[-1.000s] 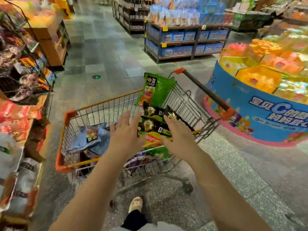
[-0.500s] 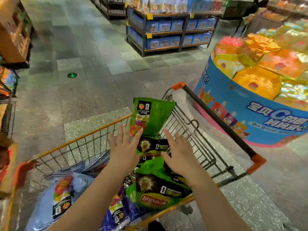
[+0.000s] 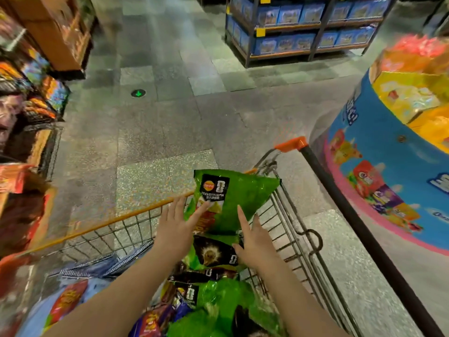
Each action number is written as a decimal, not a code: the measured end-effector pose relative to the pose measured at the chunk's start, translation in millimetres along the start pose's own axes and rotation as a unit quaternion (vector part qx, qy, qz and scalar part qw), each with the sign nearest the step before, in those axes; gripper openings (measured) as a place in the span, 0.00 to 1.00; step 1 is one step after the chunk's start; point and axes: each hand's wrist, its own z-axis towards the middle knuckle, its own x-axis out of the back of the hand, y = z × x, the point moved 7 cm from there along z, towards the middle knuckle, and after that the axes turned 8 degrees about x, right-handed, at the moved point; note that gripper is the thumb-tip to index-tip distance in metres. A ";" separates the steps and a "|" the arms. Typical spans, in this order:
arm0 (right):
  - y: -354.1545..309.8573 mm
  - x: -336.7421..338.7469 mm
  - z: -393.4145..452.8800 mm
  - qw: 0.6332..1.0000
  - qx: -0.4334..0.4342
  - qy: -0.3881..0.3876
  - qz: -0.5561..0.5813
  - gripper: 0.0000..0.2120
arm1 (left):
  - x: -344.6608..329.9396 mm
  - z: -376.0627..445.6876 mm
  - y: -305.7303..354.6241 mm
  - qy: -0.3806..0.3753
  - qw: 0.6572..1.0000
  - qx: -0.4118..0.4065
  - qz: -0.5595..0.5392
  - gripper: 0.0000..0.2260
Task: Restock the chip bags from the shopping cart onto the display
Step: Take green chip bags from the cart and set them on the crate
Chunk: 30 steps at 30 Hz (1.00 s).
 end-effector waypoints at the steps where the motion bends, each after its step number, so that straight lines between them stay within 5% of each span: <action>1: 3.9 -2.3 7.4 1.000 0.005 0.005 0.008 0.49 | -3.9 5.3 1.3 0.003 1.000 -0.008 -0.015 0.47; 4: 5.9 -8.3 21.4 0.999 0.027 0.021 0.027 0.52 | -10.1 13.3 3.5 0.042 0.996 -0.035 -0.077 0.46; 15: -11.9 1.4 32.6 0.986 0.032 0.079 0.145 0.52 | 8.7 32.8 4.1 -0.017 0.932 0.007 -0.363 0.50; 19: -24.5 10.6 24.6 0.976 0.041 0.114 0.183 0.52 | 18.3 13.0 -0.7 0.044 0.936 -0.021 -0.349 0.49; 22: -41.0 21.7 13.5 0.968 0.058 0.122 0.213 0.50 | 33.5 -8.7 -9.7 0.159 0.945 -0.022 -0.287 0.41; 25: -57.6 35.6 -3.5 0.953 0.093 0.153 0.244 0.51 | 62.4 -40.8 -10.5 0.245 0.912 -0.066 -0.323 0.43; 30: -63.6 48.8 -33.2 0.943 0.096 0.192 0.256 0.52 | 91.3 -78.8 3.8 0.279 0.901 -0.108 -0.315 0.45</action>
